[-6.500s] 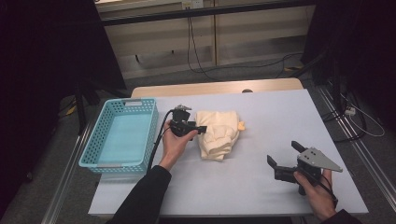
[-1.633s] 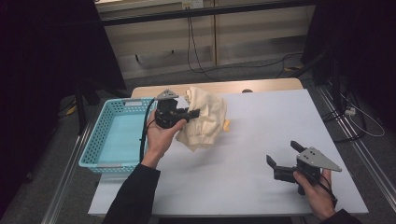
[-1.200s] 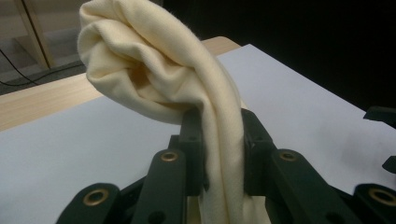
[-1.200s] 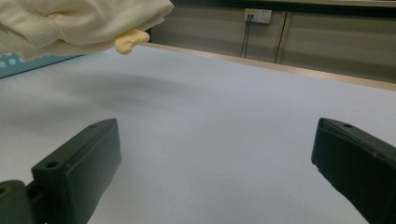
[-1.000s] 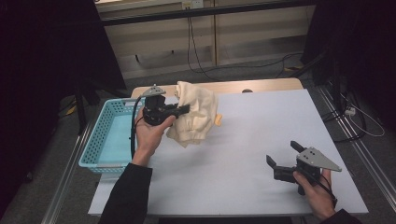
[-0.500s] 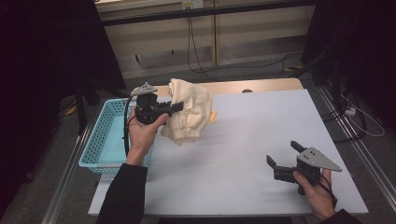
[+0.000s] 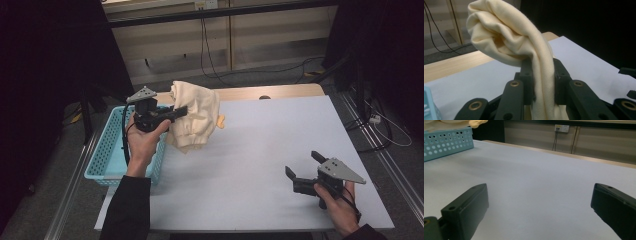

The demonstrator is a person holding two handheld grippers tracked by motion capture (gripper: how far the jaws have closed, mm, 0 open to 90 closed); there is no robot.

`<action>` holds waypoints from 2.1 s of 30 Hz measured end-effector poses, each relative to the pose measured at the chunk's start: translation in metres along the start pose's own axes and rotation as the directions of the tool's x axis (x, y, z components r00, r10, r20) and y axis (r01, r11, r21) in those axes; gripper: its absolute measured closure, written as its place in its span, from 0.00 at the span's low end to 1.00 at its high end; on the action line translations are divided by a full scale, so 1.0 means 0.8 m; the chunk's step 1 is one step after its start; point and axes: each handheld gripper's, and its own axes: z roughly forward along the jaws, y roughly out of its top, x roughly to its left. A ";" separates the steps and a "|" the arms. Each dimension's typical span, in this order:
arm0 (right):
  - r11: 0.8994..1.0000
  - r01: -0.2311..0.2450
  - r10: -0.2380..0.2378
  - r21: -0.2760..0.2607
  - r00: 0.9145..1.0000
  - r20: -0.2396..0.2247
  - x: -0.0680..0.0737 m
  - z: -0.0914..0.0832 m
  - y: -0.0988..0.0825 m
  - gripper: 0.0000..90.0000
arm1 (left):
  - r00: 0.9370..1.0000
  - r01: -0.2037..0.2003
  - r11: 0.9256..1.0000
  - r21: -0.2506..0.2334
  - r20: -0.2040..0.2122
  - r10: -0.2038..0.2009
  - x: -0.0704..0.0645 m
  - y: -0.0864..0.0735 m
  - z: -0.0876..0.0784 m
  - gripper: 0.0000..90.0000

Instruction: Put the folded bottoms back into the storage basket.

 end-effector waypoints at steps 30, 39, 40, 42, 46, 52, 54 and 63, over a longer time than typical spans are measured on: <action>1.000 0.002 -0.002 0.000 1.000 -0.001 0.000 0.000 0.000 0.01 | 0.997 0.041 0.996 -0.079 -0.054 -0.046 0.028 0.007 -0.054 0.83; 1.000 0.002 -0.002 0.000 1.000 -0.001 0.000 0.000 0.000 0.01 | 0.996 0.041 0.995 -0.095 -0.080 -0.048 0.038 0.007 -0.070 0.83; 1.000 0.003 -0.003 0.000 1.000 -0.001 0.000 0.000 0.000 0.01 | 0.995 0.042 0.994 -0.098 -0.082 -0.050 0.039 0.007 -0.071 0.83; 1.000 0.003 -0.003 0.000 1.000 -0.001 0.000 0.000 0.000 0.01 | 0.995 0.046 0.994 -0.101 -0.084 -0.055 0.041 0.007 -0.073 0.83; 1.000 0.002 -0.002 -0.001 1.000 -0.001 0.000 0.000 0.000 0.01 | 0.994 0.055 0.992 -0.116 -0.088 -0.065 0.044 0.007 -0.082 0.83; 1.000 0.003 -0.003 0.000 1.000 0.000 0.000 0.000 0.000 0.01 | 0.993 0.066 0.990 -0.126 -0.091 -0.078 0.051 0.007 -0.092 0.83; 1.000 0.002 -0.002 -0.001 1.000 0.001 0.000 0.000 0.000 0.01 | 0.992 0.067 0.990 -0.127 -0.099 -0.080 0.053 0.006 -0.095 0.83; 1.000 0.002 -0.002 -0.001 1.000 -0.003 0.001 0.000 0.000 0.01 | 0.988 0.084 0.987 -0.138 -0.119 -0.101 0.064 0.002 -0.108 0.83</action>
